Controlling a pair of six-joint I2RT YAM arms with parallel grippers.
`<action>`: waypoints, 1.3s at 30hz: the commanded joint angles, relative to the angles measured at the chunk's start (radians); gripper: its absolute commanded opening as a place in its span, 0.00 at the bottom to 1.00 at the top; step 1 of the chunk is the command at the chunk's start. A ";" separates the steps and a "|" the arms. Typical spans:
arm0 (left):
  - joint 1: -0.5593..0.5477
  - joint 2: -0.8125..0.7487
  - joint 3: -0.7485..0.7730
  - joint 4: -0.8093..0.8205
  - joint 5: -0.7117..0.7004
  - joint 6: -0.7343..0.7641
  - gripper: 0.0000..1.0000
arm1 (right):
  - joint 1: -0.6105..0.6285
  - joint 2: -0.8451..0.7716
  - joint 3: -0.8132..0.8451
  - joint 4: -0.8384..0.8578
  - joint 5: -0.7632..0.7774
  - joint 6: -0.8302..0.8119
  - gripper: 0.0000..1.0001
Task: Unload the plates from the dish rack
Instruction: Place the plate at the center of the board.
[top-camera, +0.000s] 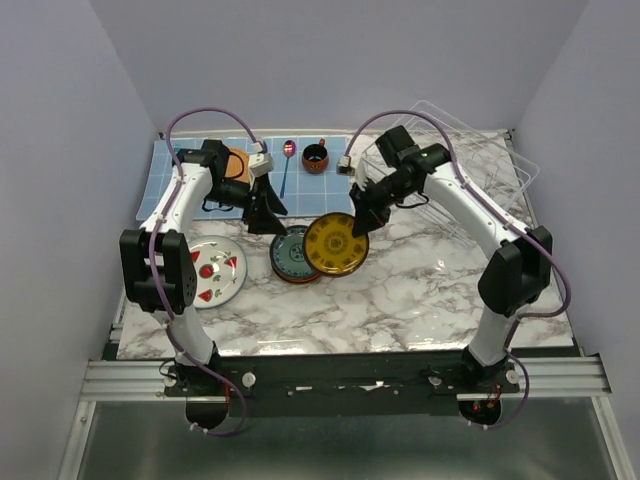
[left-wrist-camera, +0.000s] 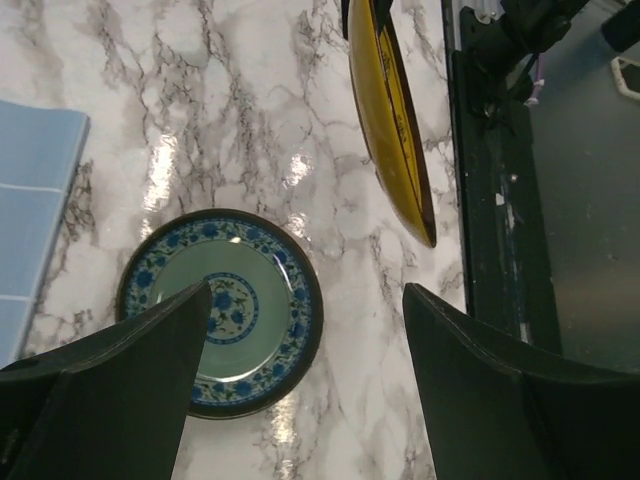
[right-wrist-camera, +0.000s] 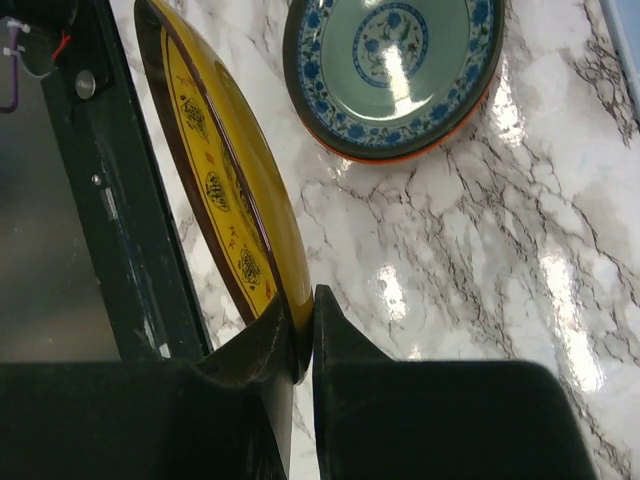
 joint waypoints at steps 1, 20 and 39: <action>0.002 -0.017 -0.057 0.011 0.073 -0.121 0.85 | 0.058 0.075 0.095 0.039 -0.011 0.055 0.01; -0.119 -0.170 -0.315 0.826 -0.148 -0.847 0.76 | 0.101 0.175 0.192 0.057 0.057 0.098 0.01; -0.150 -0.124 -0.230 0.634 -0.199 -0.678 0.07 | 0.114 0.166 0.215 0.027 0.055 0.069 0.01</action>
